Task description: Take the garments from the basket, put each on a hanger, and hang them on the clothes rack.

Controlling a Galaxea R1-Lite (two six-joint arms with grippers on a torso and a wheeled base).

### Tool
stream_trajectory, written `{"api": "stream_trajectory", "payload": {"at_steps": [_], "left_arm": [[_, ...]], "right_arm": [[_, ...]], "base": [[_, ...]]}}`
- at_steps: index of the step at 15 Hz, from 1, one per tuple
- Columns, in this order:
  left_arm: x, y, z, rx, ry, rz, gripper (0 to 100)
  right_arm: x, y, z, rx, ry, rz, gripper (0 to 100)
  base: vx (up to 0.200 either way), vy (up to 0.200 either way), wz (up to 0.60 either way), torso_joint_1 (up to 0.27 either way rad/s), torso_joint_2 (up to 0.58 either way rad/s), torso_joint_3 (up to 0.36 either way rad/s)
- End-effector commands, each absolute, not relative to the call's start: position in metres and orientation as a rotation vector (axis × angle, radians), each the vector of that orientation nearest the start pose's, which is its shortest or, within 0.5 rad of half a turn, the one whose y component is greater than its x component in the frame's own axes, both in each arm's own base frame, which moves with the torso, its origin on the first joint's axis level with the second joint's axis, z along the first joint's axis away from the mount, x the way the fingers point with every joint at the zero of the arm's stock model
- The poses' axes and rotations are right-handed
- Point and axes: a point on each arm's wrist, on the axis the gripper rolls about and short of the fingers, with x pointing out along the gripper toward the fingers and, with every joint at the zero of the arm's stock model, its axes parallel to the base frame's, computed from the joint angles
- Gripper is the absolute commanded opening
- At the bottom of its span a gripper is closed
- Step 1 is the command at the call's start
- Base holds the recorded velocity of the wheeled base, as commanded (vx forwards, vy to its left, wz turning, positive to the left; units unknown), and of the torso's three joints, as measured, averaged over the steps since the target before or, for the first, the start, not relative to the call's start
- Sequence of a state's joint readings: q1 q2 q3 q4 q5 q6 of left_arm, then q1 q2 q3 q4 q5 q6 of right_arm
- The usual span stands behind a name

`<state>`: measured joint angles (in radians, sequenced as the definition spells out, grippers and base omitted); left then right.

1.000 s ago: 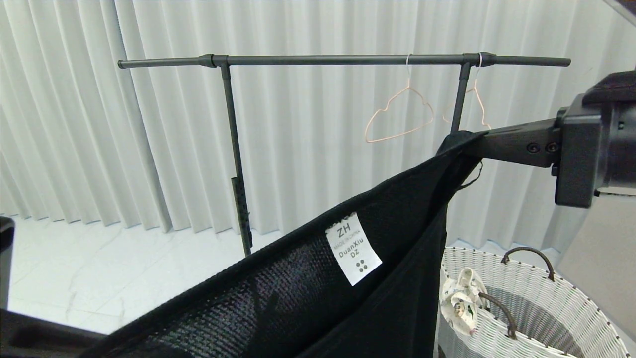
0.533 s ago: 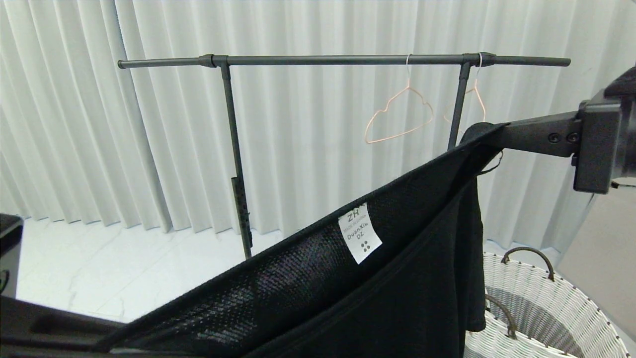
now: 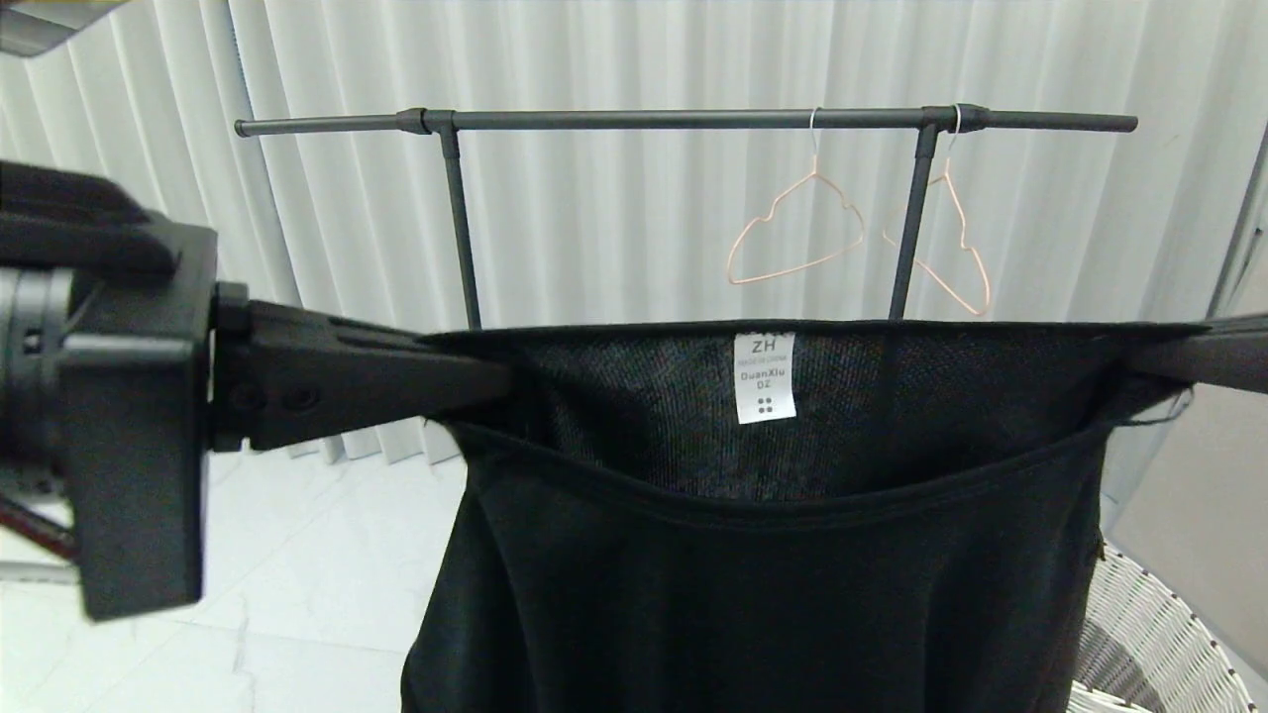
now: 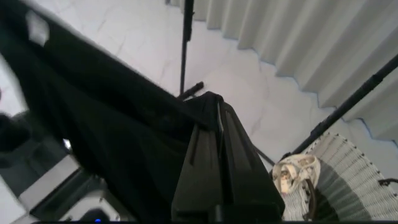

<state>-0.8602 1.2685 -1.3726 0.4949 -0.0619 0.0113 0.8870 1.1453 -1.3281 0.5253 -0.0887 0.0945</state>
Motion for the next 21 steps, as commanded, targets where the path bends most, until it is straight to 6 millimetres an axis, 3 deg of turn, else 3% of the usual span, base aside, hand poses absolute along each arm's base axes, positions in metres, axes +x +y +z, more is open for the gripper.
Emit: {"api": "stream_trajectory", "payload": {"at_steps": [1, 11, 12, 16, 21], "left_arm": [[0.123, -0.141, 0.335, 0.172, 0.387, -0.896, 0], [0.127, -0.145, 0.343, 0.148, 0.328, -0.899, 0], [0.127, -0.145, 0.343, 0.149, 0.328, -0.899, 0], [0.127, -0.145, 0.343, 0.148, 0.33, -0.897, 0], [0.137, -0.148, 0.335, 0.161, 0.361, -0.844, 0]], "right_arm": [[0.071, 0.088, 0.349, -0.062, 0.312, 0.803, 0], [0.071, 0.09, 0.346, -0.08, 0.315, 0.777, 0], [0.071, 0.09, 0.346, -0.082, 0.315, 0.769, 100], [0.07, 0.09, 0.341, -0.094, 0.33, 0.766, 100], [0.051, 0.069, 0.322, -0.183, 0.304, 0.859, 100]], "base": [[0.0, 0.0, 0.0, 0.0, 0.0, 0.0], [0.0, 0.0, 0.0, 0.0, 0.0, 0.0], [0.0, 0.0, 0.0, 0.0, 0.0, 0.0], [0.0, 0.0, 0.0, 0.0, 0.0, 0.0], [0.0, 0.0, 0.0, 0.0, 0.0, 0.0]]}}
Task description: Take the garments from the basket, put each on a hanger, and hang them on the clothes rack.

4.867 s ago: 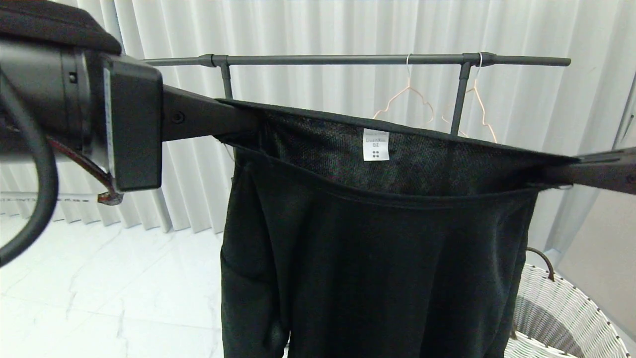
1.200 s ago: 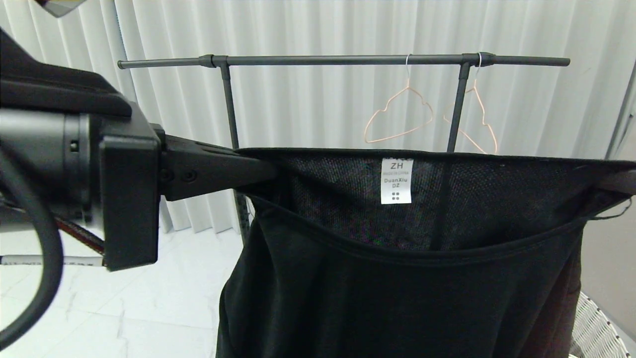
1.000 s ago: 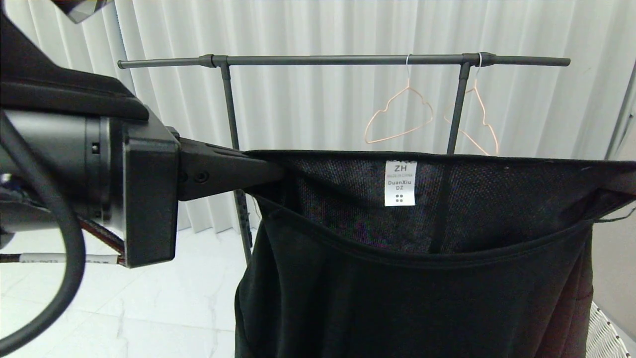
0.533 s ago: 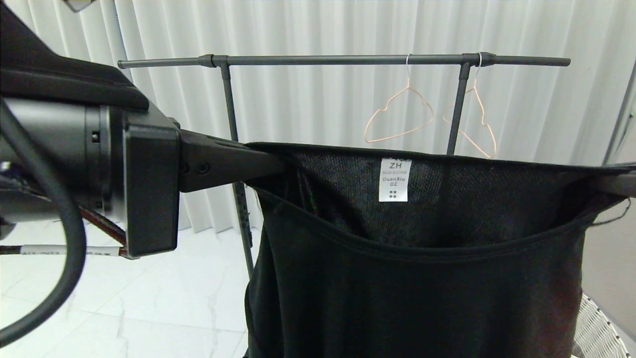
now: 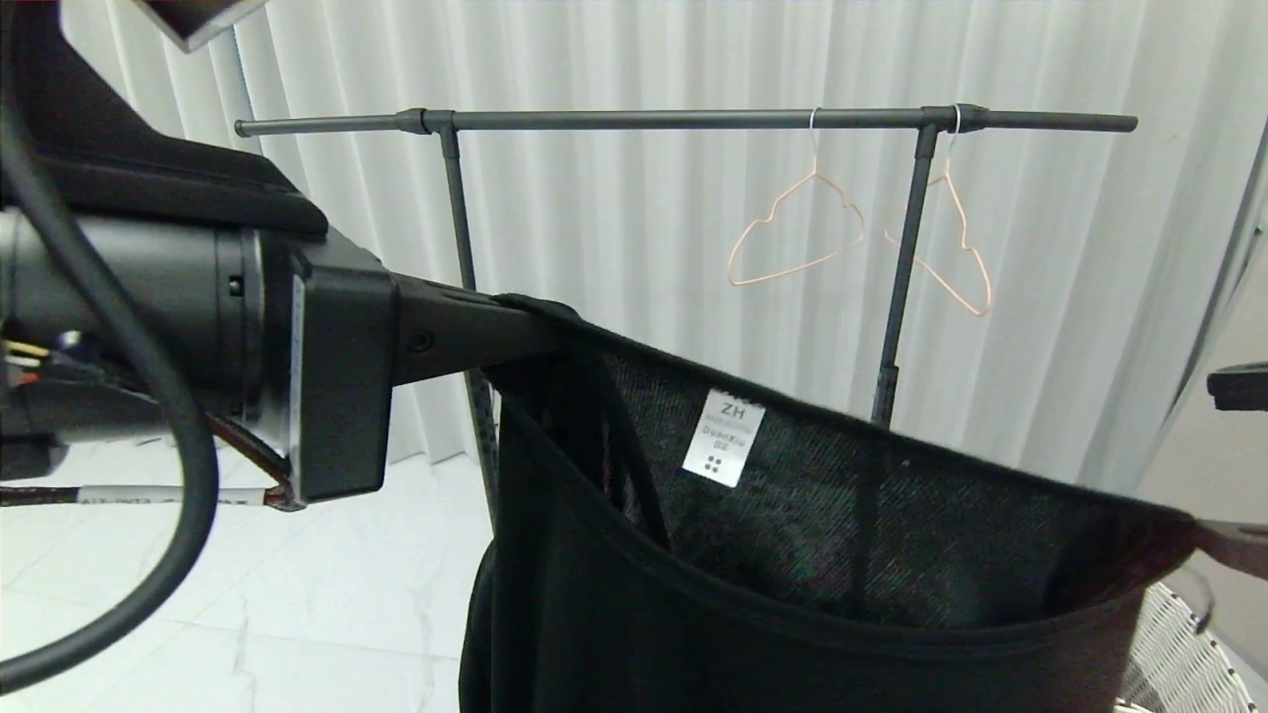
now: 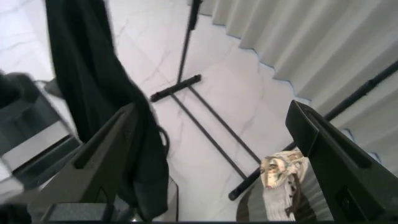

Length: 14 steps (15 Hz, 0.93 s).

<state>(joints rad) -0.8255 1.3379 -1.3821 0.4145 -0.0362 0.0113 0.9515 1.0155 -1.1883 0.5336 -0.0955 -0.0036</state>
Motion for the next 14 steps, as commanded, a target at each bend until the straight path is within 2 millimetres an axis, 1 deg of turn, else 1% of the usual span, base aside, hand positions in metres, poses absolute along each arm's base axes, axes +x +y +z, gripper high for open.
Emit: {"api": "stream_trajectory", "payload": {"at_steps": [1, 3, 5, 6, 7, 8, 9, 10, 11, 12, 14], "left_arm": [[0.142, -0.149, 0.334, 0.167, 0.366, -0.808, 0], [0.148, -0.148, 0.332, 0.173, 0.374, -0.759, 0], [0.149, -0.146, 0.331, 0.178, 0.376, -0.725, 0], [0.148, -0.138, 0.329, 0.183, 0.376, -0.684, 0], [0.148, -0.13, 0.326, 0.192, 0.38, -0.635, 0], [0.149, -0.121, 0.319, 0.223, 0.391, -0.581, 0], [0.151, -0.111, 0.312, 0.256, 0.403, -0.521, 0], [0.15, -0.104, 0.309, 0.273, 0.408, -0.487, 0], [0.146, -0.087, 0.3, 0.309, 0.421, -0.426, 0], [0.144, -0.077, 0.294, 0.32, 0.433, -0.388, 0], [0.147, -0.067, 0.286, 0.319, 0.454, -0.328, 0]], "right_arm": [[0.049, 0.066, 0.321, -0.179, 0.3, 0.865, 100], [0.047, 0.063, 0.322, -0.172, 0.291, 0.866, 100], [0.05, 0.063, 0.318, -0.181, 0.307, 0.807, 100], [0.063, 0.06, 0.311, -0.202, 0.355, 0.602, 100], [0.07, 0.053, 0.303, -0.234, 0.435, 0.44, 100], [0.07, 0.042, 0.295, -0.27, 0.539, 0.326, 100], [0.066, 0.034, 0.288, -0.302, 0.619, 0.262, 100], [0.065, 0.032, 0.285, -0.316, 0.642, 0.236, 100], [0.064, 0.028, 0.275, -0.346, 0.66, 0.158, 100], [0.064, 0.026, 0.269, -0.379, 0.663, 0.09, 100], [0.062, 0.022, 0.254, -0.46, 0.682, -0.04, 100]], "base": [[0.0, 0.0, 0.0, 0.0, 0.0, 0.0], [0.0, 0.0, 0.0, 0.0, 0.0, 0.0], [0.0, 0.0, 0.0, 0.0, 0.0, 0.0], [0.0, 0.0, 0.0, 0.0, 0.0, 0.0], [0.0, 0.0, 0.0, 0.0, 0.0, 0.0], [0.0, 0.0, 0.0, 0.0, 0.0, 0.0], [0.0, 0.0, 0.0, 0.0, 0.0, 0.0], [0.0, 0.0, 0.0, 0.0, 0.0, 0.0], [0.0, 0.0, 0.0, 0.0, 0.0, 0.0], [0.0, 0.0, 0.0, 0.0, 0.0, 0.0], [0.0, 0.0, 0.0, 0.0, 0.0, 0.0]]}}
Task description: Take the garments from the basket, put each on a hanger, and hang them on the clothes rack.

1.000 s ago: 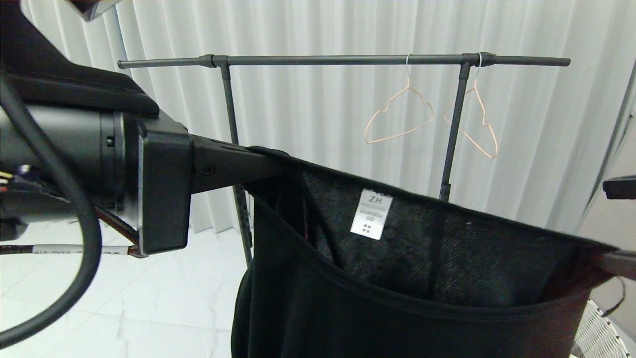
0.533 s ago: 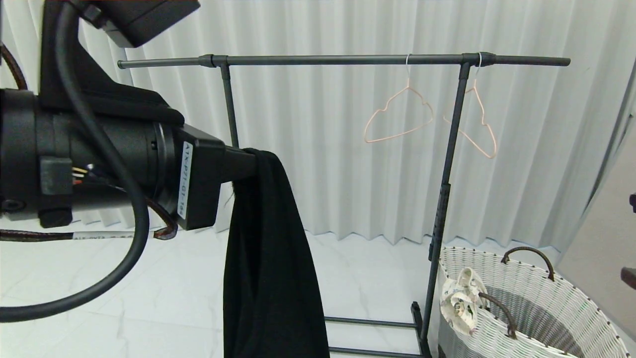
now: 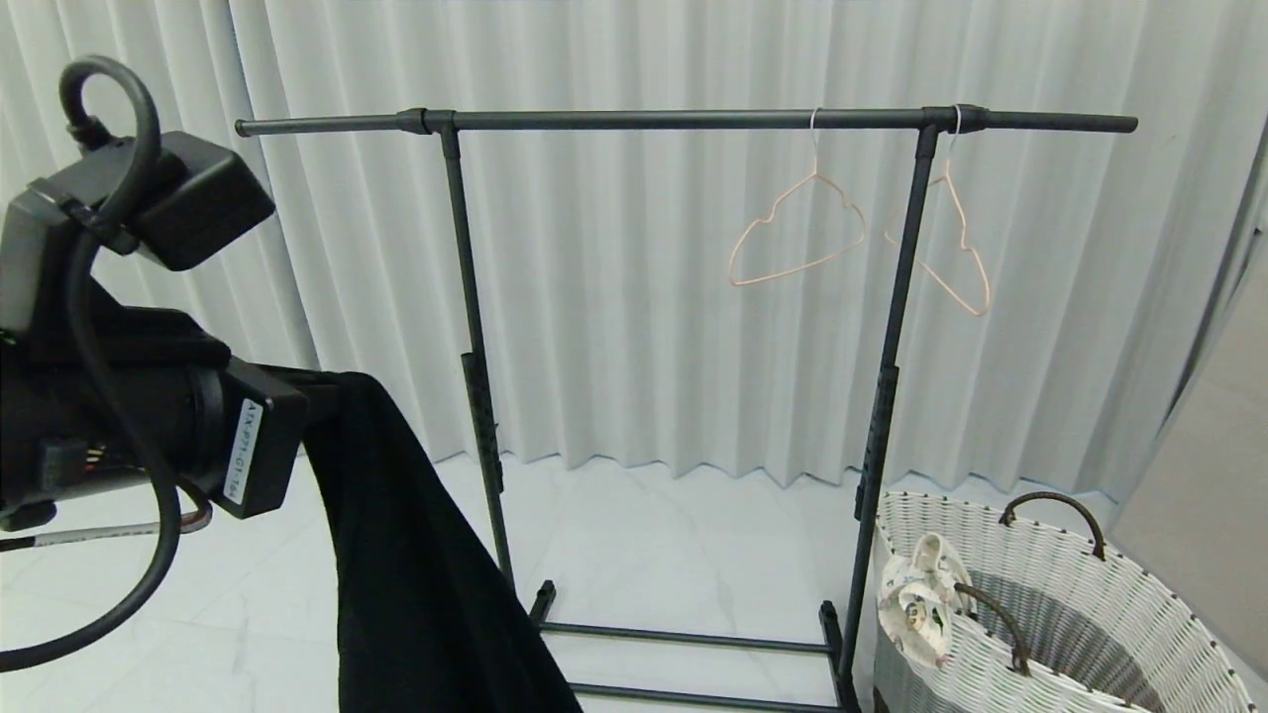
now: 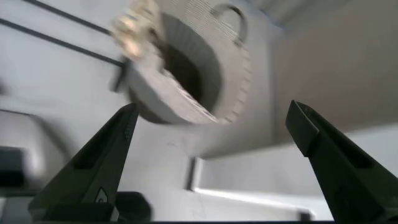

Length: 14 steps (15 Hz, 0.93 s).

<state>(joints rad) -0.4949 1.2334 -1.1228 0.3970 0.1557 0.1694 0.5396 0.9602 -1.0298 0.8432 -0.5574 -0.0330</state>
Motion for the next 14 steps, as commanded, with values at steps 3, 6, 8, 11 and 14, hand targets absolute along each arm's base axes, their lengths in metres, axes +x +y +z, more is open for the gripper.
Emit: {"api": "stream_trajectory", "payload": {"at_steps": [3, 6, 8, 11, 14], "left_arm": [[0.158, -0.066, 0.278, 0.318, 0.47, -0.294, 0], [0.155, -0.063, 0.269, 0.335, 0.497, -0.255, 0], [0.155, -0.063, 0.268, 0.339, 0.5, -0.245, 0], [0.155, -0.063, 0.268, 0.338, 0.499, -0.245, 0], [0.156, -0.064, 0.273, 0.357, 0.454, -0.25, 0]], "right_arm": [[0.068, 0.025, 0.251, -0.416, 0.615, -0.066, 100], [0.073, 0.028, 0.258, -0.365, 0.545, -0.056, 100], [0.076, 0.03, 0.259, -0.319, 0.531, -0.024, 100], [0.082, 0.034, 0.265, -0.285, 0.506, -0.015, 100], [0.101, 0.044, 0.281, -0.185, 0.451, -0.034, 100]], "base": [[0.0, 0.0, 0.0, 0.0, 0.0, 0.0], [0.0, 0.0, 0.0, 0.031, -0.1, -0.07], [0.0, 0.0, 0.0, 0.107, -0.36, -0.234], [0.0, 0.0, 0.0, 0.159, -0.44, -0.276], [0.0, 0.0, 0.0, 0.185, -0.47, -0.286]]}}
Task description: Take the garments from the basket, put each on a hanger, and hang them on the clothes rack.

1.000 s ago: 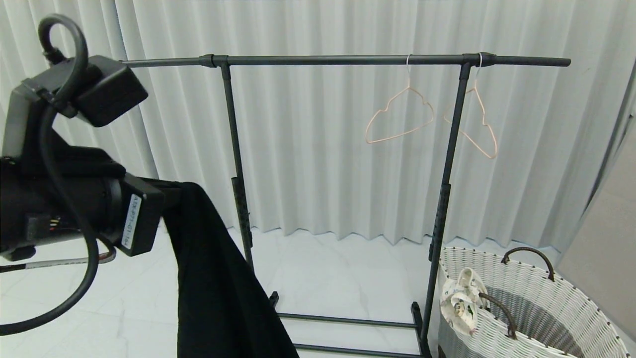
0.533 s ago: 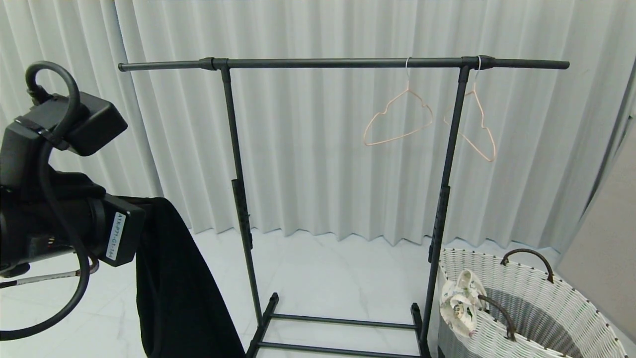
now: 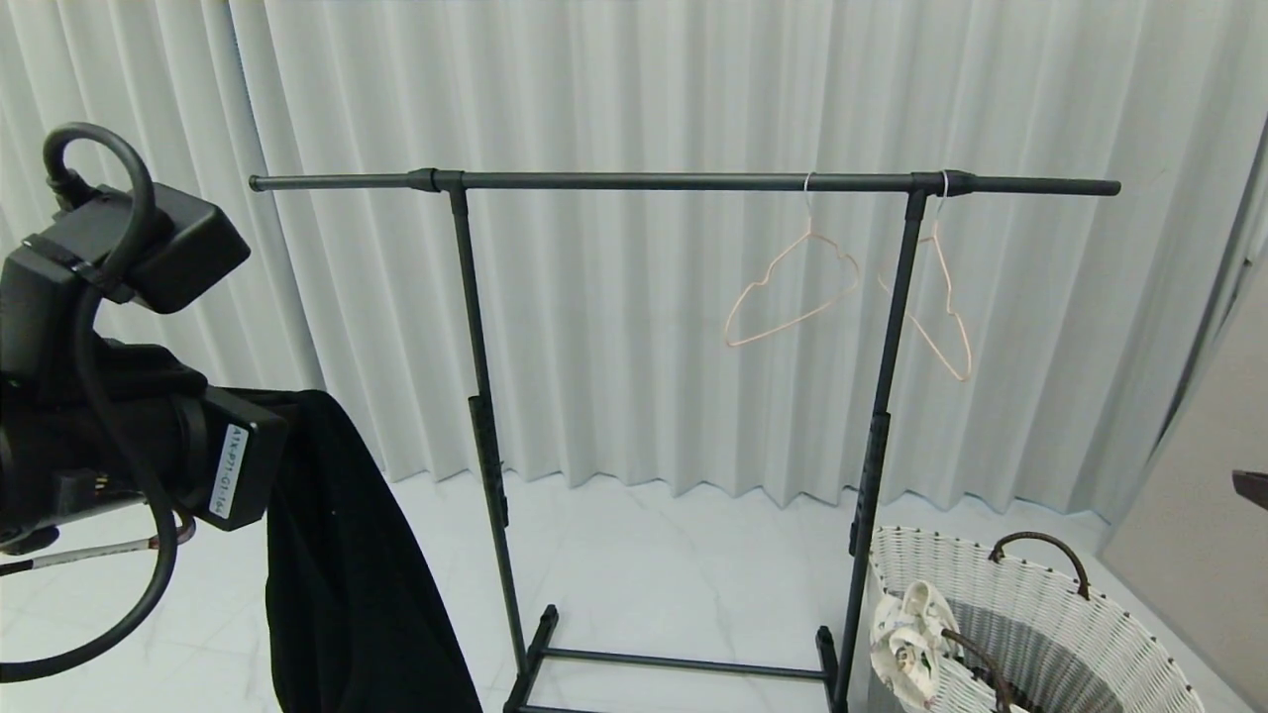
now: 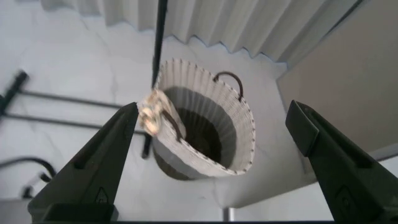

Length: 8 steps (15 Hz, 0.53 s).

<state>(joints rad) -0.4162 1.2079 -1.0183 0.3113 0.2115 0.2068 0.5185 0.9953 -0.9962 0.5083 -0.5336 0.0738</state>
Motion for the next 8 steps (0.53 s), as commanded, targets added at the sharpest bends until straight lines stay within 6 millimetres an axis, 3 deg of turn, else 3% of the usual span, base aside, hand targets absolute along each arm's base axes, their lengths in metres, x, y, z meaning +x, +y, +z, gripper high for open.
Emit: {"api": "stream_trajectory", "payload": {"at_steps": [1, 8], "left_arm": [[0.157, -0.064, 0.276, 0.406, 0.417, -0.249, 0], [0.153, -0.062, 0.278, 0.42, 0.381, -0.243, 0]], "right_arm": [[0.107, 0.047, 0.287, -0.154, 0.444, -0.041, 100], [0.124, 0.054, 0.29, -0.104, 0.446, -0.075, 100]], "base": [[0.0, 0.0, 0.0, 0.198, -0.48, -0.281], [0.0, 0.0, 0.0, 0.214, -0.49, -0.283]]}}
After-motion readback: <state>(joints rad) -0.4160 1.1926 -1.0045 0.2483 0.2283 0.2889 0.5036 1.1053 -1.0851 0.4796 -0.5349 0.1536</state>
